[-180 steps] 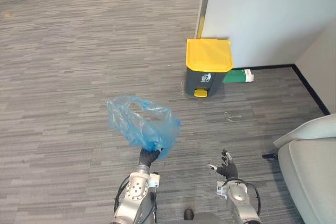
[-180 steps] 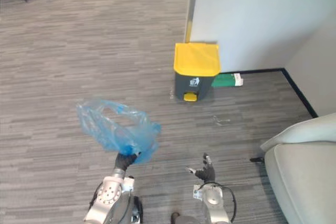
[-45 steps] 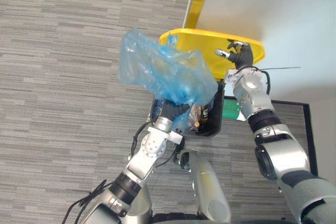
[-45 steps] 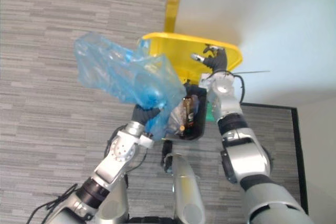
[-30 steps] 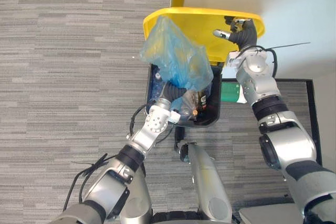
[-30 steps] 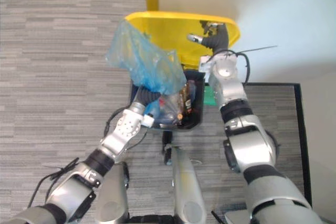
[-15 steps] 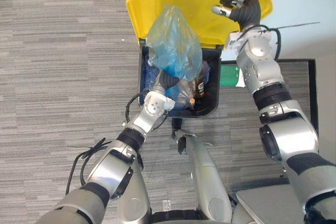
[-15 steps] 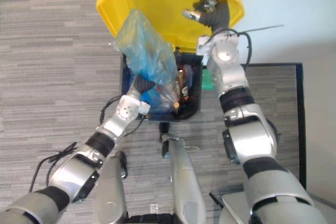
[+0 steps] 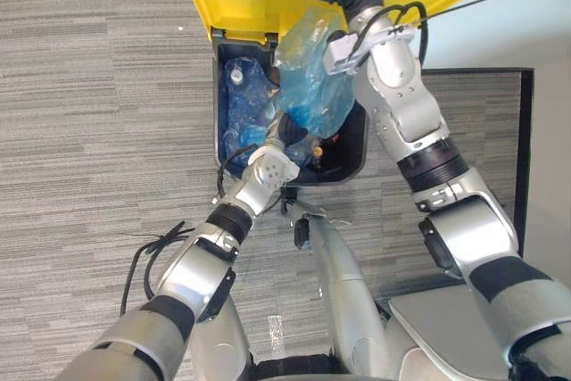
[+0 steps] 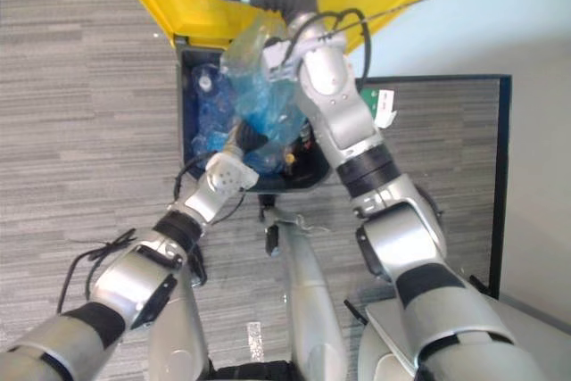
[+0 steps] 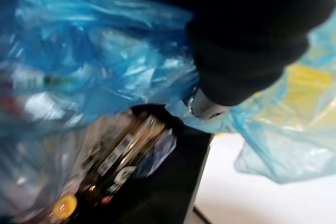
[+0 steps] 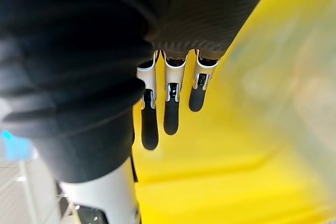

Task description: Gather rubbish on tea table into small bin, then transfer packed bag to large trash can.

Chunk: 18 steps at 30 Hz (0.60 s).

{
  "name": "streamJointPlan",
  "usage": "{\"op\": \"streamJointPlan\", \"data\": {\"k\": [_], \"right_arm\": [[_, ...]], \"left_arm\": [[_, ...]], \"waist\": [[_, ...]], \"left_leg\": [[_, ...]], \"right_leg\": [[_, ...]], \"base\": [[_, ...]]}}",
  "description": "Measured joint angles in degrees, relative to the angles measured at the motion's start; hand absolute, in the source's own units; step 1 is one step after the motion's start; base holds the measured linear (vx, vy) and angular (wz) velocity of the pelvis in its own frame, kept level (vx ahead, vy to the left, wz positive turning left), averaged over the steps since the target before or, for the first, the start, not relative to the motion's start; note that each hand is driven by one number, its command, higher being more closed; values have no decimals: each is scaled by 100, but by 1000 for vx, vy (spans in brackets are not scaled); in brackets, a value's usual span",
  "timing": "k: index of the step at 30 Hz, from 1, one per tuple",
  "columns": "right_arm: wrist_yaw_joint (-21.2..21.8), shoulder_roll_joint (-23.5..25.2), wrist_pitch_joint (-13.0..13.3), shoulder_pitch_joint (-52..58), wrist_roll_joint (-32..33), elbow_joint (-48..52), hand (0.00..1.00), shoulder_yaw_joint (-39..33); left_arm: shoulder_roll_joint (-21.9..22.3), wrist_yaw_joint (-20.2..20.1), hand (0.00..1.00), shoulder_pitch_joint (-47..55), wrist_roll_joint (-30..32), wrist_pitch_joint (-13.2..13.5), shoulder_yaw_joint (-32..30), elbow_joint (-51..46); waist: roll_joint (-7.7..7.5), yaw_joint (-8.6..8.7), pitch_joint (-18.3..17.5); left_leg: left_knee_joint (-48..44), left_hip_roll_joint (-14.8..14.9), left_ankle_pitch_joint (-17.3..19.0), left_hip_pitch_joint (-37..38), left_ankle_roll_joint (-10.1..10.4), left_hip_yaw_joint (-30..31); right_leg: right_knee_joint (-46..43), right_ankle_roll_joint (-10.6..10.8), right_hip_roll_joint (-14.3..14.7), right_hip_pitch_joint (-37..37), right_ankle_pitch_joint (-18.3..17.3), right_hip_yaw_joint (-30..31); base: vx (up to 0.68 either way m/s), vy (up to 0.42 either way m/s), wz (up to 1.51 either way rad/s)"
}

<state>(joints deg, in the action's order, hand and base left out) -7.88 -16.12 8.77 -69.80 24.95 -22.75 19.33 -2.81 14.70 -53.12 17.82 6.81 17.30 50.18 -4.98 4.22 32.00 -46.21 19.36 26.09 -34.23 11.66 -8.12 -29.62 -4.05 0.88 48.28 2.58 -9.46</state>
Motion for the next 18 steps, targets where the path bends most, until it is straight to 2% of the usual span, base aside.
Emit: {"op": "streamJointPlan", "data": {"k": [4,8,14,18], "right_arm": [[-81,228,-4,11,-8,168,0,183],[-125,326,-6,11,-15,189,0,185],[-230,460,-80,69,-36,187,0,184],[-223,491,-188,322,-313,171,0,187]], "left_arm": [[236,47,0,153,462,-215,-497,-4],[360,144,0,343,664,-449,-777,-4],[509,199,0,461,919,-626,-907,-137],[542,216,0,505,1062,-719,-905,-170]], "waist": [[-72,29,-11],[-88,39,-11],[-112,184,-24],[-132,182,-36]], "left_leg": [[3,5,9,9,13,-58],[5,4,9,11,13,-84],[1,5,8,89,13,-242],[43,1,9,355,11,-258]], "right_leg": [[-17,2,-18,18,-1,13],[-43,3,-57,26,-2,-13],[-100,21,-194,-20,-15,-53],[-120,23,-221,-256,-17,-87]], "base": [[-1,6,-1],[-1,4,2],[-7,17,4],[-6,18,1]]}}
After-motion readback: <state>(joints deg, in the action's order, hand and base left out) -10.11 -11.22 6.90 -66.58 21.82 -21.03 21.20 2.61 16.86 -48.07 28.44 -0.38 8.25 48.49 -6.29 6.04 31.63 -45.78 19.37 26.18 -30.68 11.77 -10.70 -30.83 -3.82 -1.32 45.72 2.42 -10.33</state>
